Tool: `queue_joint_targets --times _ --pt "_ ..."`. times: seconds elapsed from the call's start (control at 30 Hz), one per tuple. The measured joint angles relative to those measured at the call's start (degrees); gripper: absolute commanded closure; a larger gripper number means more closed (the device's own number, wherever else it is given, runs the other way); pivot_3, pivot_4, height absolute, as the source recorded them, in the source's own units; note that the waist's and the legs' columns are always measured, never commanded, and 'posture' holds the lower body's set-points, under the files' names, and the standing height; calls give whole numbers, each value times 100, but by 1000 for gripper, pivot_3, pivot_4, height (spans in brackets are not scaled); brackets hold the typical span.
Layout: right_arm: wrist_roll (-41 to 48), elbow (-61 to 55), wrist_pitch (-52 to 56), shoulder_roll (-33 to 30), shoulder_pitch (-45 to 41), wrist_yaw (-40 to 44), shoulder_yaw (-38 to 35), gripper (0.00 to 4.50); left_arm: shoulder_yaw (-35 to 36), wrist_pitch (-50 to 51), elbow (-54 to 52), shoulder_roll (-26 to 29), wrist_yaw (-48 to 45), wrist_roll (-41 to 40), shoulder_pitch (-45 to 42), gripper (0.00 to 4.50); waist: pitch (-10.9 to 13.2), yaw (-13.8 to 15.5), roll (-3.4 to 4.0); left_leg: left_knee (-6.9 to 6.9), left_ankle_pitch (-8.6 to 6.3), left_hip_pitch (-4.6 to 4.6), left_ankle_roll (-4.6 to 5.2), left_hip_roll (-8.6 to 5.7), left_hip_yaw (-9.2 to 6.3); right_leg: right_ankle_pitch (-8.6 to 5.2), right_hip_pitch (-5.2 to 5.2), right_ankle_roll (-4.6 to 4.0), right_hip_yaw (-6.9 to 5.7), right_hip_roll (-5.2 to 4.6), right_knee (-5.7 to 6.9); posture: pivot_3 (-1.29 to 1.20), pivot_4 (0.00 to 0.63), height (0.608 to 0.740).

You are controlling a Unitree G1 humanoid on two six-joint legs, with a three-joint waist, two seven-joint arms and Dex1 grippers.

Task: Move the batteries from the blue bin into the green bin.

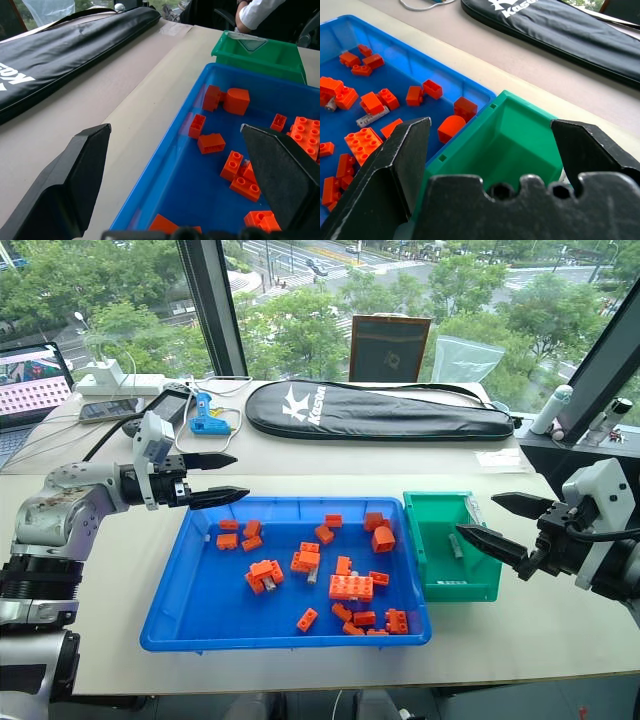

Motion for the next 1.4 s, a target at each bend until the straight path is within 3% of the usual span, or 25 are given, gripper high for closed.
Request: queue_joint_targets --times 0.17,0.33,0.47,0.63,0.87,1.23,1.4 --pt "-206 0 151 -402 -257 -161 520 50 78 347 250 -39 -174 -285 -295 0 1 -15 -1 11 1 -2 0 1 0 0 -6 0 1 1 13 0 150 734" --pt "-238 -340 483 -485 -1772 -487 2136 50 -371 85 -31 194 -746 -45 -223 0 -1 -107 2 0 1 12 1 6 2 2 -8 -10 16 12 14 0 150 734" --pt "-409 -502 549 -226 -2390 -356 3458 50 -571 25 -402 317 -1207 -85 135 0 2 -51 -3 5 1 -15 1 9 -9 -1 -25 -15 6 14 13 0 150 734" --pt "-1085 -362 184 -197 -2710 137 4525 50 -413 -243 -1359 513 -1713 -420 535 0 3 26 -2 13 -1 -35 5 3 -6 -2 -24 -11 5 3 -6 0 150 734" --pt "-1539 -92 -132 -132 -2808 886 5210 50 -364 -119 -1913 588 -1820 -713 755 0 3 53 -2 18 -1 -26 5 5 -12 -3 -23 -11 2 10 12 0 150 734" --pt "-2080 385 -481 245 -2612 1131 5430 50 -367 -231 -2134 772 -1796 -692 1071 0 3 53 -2 20 0 -22 5 5 -12 -2 -20 -12 3 12 15 0 150 734" --pt "-2331 596 -521 426 -2620 1179 5602 1450 -436 -288 -2140 842 -1869 -603 1093 0 3 52 -2 21 0 -20 5 5 -11 -2 -19 -12 3 12 17 0 150 734"
